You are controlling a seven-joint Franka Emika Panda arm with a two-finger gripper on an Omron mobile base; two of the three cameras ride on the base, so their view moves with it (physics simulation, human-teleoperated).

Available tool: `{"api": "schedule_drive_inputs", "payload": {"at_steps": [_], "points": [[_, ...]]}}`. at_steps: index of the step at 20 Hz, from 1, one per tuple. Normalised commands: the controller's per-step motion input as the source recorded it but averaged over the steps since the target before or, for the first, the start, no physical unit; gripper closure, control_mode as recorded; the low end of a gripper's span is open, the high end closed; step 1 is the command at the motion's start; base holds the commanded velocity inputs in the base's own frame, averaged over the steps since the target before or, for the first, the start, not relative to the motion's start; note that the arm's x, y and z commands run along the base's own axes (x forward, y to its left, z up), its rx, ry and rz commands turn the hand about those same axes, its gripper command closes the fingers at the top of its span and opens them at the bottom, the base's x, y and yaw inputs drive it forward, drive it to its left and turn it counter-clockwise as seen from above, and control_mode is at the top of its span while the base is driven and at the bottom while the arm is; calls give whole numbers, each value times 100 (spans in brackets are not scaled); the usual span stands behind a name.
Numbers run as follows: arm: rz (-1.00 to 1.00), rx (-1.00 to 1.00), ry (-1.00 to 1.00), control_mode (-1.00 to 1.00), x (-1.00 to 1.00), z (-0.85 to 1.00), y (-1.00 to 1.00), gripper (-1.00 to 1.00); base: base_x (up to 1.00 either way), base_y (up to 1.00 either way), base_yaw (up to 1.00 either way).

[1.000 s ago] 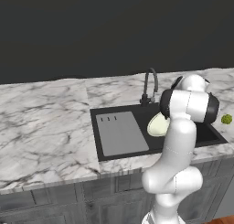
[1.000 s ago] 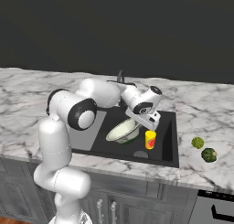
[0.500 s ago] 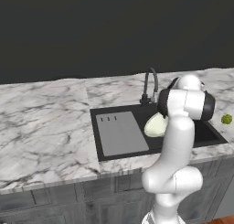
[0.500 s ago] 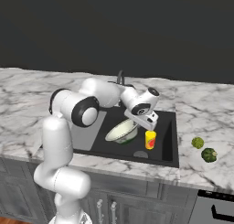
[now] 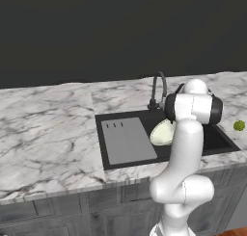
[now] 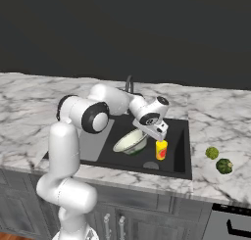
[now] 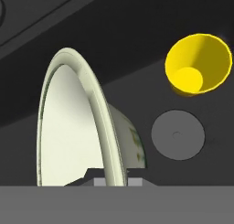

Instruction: Remove the broccoli and broccoli from the sink. Then move the bowl and cup from the counter to the sink for washing.

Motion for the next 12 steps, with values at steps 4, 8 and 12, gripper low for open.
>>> {"api": "schedule_drive_inputs", "payload": {"at_steps": [4,8,12], "points": [[0,0,0,-100,18,-19,0,100,0,0,0],[0,0,0,-100,17,-17,0,100,0,0,0],[0,0,0,-100,16,-15,0,100,0,0,0]]}}
